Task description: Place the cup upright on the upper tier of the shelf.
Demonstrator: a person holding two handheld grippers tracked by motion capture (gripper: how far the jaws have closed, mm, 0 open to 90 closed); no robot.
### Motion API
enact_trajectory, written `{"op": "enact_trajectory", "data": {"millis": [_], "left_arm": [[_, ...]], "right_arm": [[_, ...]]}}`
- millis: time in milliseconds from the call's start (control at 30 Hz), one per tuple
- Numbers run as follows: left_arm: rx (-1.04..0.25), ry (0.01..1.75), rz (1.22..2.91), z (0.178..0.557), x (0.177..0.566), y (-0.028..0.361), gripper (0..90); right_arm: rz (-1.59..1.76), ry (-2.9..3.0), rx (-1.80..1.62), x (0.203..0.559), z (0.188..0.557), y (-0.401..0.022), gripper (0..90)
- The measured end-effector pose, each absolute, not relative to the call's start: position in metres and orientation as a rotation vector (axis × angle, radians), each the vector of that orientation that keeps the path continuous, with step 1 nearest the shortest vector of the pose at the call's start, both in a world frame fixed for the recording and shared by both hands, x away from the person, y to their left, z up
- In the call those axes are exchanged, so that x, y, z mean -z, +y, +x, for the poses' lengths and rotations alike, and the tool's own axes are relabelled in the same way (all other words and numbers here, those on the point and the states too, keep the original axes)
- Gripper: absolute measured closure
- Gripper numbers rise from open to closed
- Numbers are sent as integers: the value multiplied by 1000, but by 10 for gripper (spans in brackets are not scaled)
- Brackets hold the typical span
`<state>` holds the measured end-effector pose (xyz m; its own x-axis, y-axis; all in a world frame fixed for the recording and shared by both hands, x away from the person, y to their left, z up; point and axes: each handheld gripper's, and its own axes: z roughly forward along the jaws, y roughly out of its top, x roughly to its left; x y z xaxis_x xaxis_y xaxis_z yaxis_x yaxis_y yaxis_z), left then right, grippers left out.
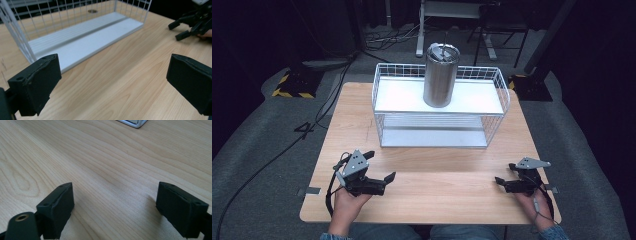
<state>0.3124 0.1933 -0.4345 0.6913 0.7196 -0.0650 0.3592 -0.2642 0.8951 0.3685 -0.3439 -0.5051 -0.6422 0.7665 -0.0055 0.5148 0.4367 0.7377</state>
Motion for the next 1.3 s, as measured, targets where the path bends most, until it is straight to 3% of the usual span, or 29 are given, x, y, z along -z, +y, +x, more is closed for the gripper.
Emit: {"op": "enact_trajectory", "data": {"millis": [567,1300], "left_arm": [[-430,946,2024,320,478,198,3],[-360,1013,2223,327,506,187,10]], "right_arm": [[1097,2353,-1034,505,369,-344,154],[1095,2355,-1035,505,369,-344,155]]}}
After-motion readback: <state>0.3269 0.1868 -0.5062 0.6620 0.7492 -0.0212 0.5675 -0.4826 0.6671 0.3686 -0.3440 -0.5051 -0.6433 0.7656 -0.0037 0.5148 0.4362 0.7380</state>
